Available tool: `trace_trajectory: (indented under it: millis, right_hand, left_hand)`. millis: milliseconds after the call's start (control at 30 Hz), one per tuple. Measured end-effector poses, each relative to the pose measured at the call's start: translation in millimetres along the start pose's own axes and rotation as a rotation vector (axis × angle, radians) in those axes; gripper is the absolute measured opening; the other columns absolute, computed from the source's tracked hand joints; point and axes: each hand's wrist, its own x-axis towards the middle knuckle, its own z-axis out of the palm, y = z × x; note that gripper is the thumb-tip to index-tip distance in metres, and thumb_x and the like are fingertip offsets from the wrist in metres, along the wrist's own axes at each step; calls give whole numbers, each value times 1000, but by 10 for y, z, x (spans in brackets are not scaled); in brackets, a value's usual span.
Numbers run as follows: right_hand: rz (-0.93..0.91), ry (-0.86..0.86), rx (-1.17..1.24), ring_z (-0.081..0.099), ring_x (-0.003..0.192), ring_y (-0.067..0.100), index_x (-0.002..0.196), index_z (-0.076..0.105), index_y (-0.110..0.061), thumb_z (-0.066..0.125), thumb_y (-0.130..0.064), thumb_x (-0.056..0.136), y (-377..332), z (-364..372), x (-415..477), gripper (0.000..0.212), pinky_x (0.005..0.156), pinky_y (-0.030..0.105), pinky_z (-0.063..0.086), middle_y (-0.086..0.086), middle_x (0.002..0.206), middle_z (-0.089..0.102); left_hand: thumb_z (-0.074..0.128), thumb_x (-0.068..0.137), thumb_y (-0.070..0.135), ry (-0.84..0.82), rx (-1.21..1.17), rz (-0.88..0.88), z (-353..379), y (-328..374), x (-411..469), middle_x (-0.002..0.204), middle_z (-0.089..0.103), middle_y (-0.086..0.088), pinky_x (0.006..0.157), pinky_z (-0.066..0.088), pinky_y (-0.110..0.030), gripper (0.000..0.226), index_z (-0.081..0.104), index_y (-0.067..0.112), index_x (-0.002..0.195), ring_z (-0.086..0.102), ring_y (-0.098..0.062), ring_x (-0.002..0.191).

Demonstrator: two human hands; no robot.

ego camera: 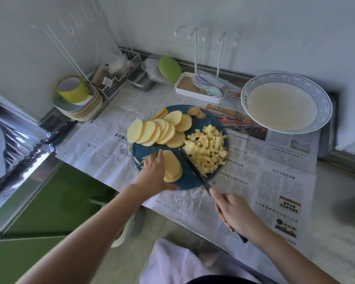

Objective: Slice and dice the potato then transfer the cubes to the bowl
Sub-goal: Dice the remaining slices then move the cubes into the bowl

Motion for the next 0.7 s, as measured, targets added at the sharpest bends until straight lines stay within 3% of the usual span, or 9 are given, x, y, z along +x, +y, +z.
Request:
trace_trajectory:
  millis: [133,333,567,700]
  right_hand:
    - [11,-5,-56,35,36,10,63,46,-10,35,-53,98,8,89,40,57,47,28,33,1,47,41]
    - [-20,1,-125,34,40,12,67,46,-8,30,-56,97,-29,184,134,59,49,30,34,7,53,41]
    - [-45,52,-214,31,36,7,54,35,-16,31,-49,100,12,317,84,57,46,23,26,-5,39,30]
    - [-43,63,-190,33,40,7,54,35,-16,32,-47,101,-13,394,77,56,49,26,28,-4,41,34]
  left_hand:
    - [80,64,57,67,-71,-57,94,45,76,153,13,-14,116,18,-43,133,-8,9,152,10,-34,141]
    - [83,63,49,135,-121,-16,153,24,87,143,22,-9,111,24,-35,117,14,10,149,20,-27,132]
    - [79,69,53,191,-206,-39,317,48,35,152,17,-6,114,15,-36,126,-7,12,153,14,-28,136]
    - [55,78,68,264,-277,15,517,119,-23,157,5,-7,118,7,-41,115,-10,10,151,3,-26,141]
